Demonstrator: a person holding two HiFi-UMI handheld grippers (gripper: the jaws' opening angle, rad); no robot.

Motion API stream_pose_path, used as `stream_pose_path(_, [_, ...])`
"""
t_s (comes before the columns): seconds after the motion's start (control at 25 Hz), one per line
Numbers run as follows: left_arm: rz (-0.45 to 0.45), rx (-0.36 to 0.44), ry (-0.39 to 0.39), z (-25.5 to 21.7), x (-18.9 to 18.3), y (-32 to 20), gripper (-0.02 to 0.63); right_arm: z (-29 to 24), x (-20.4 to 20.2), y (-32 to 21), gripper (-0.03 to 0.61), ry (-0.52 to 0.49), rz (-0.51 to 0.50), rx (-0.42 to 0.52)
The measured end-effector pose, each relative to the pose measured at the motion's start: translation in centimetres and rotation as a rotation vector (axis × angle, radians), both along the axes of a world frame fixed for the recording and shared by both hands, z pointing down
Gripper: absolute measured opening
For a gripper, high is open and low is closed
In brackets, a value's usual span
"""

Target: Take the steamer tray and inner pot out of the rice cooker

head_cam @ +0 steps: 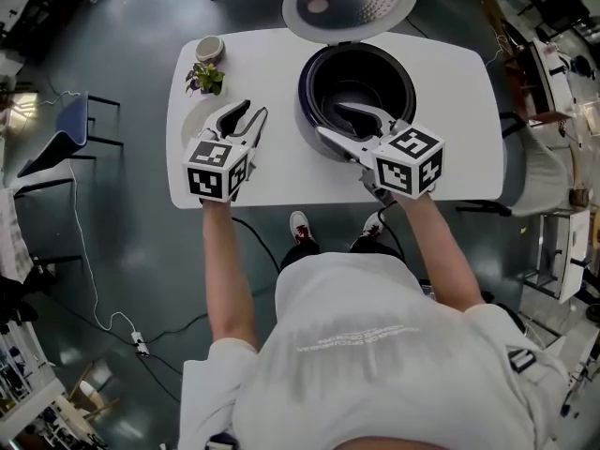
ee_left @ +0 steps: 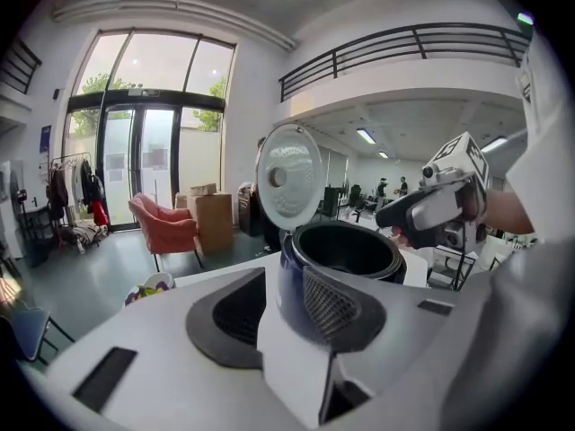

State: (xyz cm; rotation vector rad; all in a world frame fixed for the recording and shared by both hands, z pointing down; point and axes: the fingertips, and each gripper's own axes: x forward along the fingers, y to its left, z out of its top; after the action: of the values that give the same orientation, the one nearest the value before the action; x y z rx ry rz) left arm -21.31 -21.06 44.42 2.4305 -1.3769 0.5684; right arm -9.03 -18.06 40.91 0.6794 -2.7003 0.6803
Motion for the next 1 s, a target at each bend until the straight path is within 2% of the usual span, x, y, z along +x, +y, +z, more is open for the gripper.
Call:
stream_pose_path(0.44, [0.049,0.089,0.010,-4.7,8.8,-0.6,0.143,-3.4,9.8,-2.6,0.239,-0.017,0.165,0.087])
stream_pose_path(0.72, [0.038,0.103,0.012,-5.6,11.8,-1.2,0.143,-3.6,14.4,-3.4,0.235,-0.022,0.259,0.098])
stream_pose_path(1.0, [0.007,0.081,0.009,-4.6,13.5,-0.9,0.143,-2.4,17.7,-3.1,0.232,-0.007,0.312,0.067])
